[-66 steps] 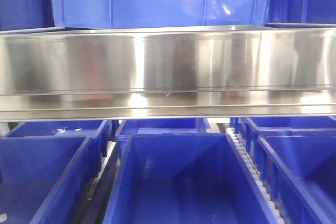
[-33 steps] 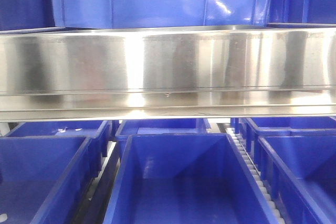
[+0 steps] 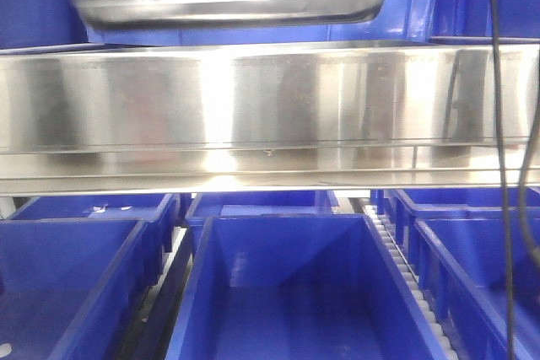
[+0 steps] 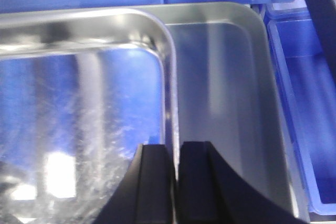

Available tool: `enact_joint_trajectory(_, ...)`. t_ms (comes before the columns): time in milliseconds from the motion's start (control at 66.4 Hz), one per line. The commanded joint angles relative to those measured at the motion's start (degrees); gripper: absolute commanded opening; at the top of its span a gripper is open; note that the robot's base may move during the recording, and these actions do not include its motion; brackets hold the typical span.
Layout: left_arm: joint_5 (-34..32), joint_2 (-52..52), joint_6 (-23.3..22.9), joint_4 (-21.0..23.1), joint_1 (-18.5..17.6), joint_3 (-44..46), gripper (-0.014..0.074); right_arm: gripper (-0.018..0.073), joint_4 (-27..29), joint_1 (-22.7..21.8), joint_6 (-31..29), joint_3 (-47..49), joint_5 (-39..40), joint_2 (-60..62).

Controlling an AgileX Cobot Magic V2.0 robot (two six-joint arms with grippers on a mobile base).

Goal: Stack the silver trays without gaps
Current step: 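Lower the held tray onto the silver tray and open both grippers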

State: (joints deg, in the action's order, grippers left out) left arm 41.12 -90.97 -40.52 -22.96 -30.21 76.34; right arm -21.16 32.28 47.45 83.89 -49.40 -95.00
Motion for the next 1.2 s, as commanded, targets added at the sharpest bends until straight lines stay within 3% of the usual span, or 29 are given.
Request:
enact_joint_trajectory(0,-5.89,-0.15,0.34,4.66,-1.37,1.02,-0.0010,0.0014,3.64,0.89,-0.70,1.11,7.87,-0.36)
enact_joint_trajectory(136,-6.00,-0.15,0.34,4.19,-1.37,1.02,0.0096,0.0150,3.13,0.76,-0.70,1.11,7.62,-0.46)
enact_joint_trajectory(211,-5.88,-0.15,0.34,3.91,-1.37,1.02,0.0202,0.0214,2.09,0.76,-0.70,1.11,7.36,-0.46)
enact_joint_trajectory(346,-4.35,-0.15,-2.42,1.96,-0.28,1.02,0.0291,0.0237,-1.62,0.76,-0.70,1.11,4.30,-0.46)
enact_joint_trajectory(542,-1.82,-0.15,-2.54,1.74,1.90,1.02,0.0291,0.0237,-3.81,0.76,-0.70,1.11,2.02,-0.46)
enact_joint_trajectory(753,0.24,0.21,-2.54,1.06,1.97,1.41,0.0282,0.0235,-3.98,0.76,-0.70,1.15,0.97,-0.36)
enact_joint_trajectory(859,1.19,1.60,-2.54,1.79,1.84,3.05,0.0185,0.0176,-3.98,0.76,-0.70,2.05,-0.48,0.46)
enact_joint_trajectory(949,1.61,4.32,-2.54,2.02,1.48,5.21,-0.0024,0.0025,-3.74,0.99,-0.70,2.83,-0.61,2.48)
enact_joint_trajectory(994,1.61,5.51,-2.54,2.31,1.27,5.68,-0.0024,-0.0030,-3.66,1.34,-0.70,2.83,-0.04,4.05)
enact_joint_trajectory(1190,1.03,12.67,-2.43,4.29,1.21,4.78,-0.0003,-0.0017,-3.66,3.19,-3.70,2.40,-1.20,9.88)
